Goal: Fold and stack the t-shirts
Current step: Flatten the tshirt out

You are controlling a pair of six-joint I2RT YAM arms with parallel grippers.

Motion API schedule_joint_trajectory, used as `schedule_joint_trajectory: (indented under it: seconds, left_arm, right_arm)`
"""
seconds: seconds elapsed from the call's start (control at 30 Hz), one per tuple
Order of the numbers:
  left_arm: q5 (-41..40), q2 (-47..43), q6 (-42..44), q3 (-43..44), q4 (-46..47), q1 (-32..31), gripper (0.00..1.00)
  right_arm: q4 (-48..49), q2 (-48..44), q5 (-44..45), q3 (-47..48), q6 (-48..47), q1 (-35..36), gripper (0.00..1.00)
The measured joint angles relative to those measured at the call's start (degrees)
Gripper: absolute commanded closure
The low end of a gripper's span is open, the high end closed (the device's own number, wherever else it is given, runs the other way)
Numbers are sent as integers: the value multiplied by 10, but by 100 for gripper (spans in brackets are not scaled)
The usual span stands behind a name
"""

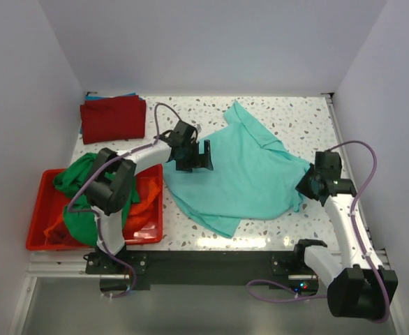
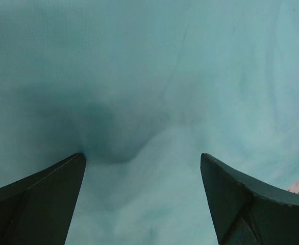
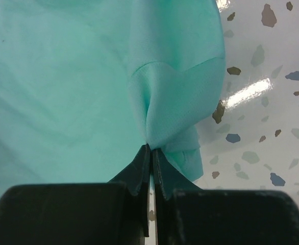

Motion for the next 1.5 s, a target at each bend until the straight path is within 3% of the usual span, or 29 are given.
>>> schedule_joint_trajectory:
  seconds: [0.3, 0.8, 0.97, 1.3, 1.37, 1.5]
  left_arm:
    - [26, 82, 24, 103, 22, 4, 0]
    - [80, 292, 111, 408, 35, 17, 0]
    - [92, 319, 132, 448, 42, 17, 0]
    - [54, 285, 146, 504, -10, 17, 0]
    - [36, 235, 146, 492, -23, 16, 7]
    - [-14, 34, 147, 337, -23, 6, 14]
  right_arm:
    - [-29, -28, 0, -2, 0, 0, 100]
    - [-105, -68, -21, 2, 21, 0, 100]
    - [-113, -66, -24, 17, 26, 0, 99]
    - [-77, 3, -45, 20, 20, 0, 99]
    - [-64, 14, -50, 20, 19, 0, 99]
    - [-33, 40, -64, 19, 15, 0, 99]
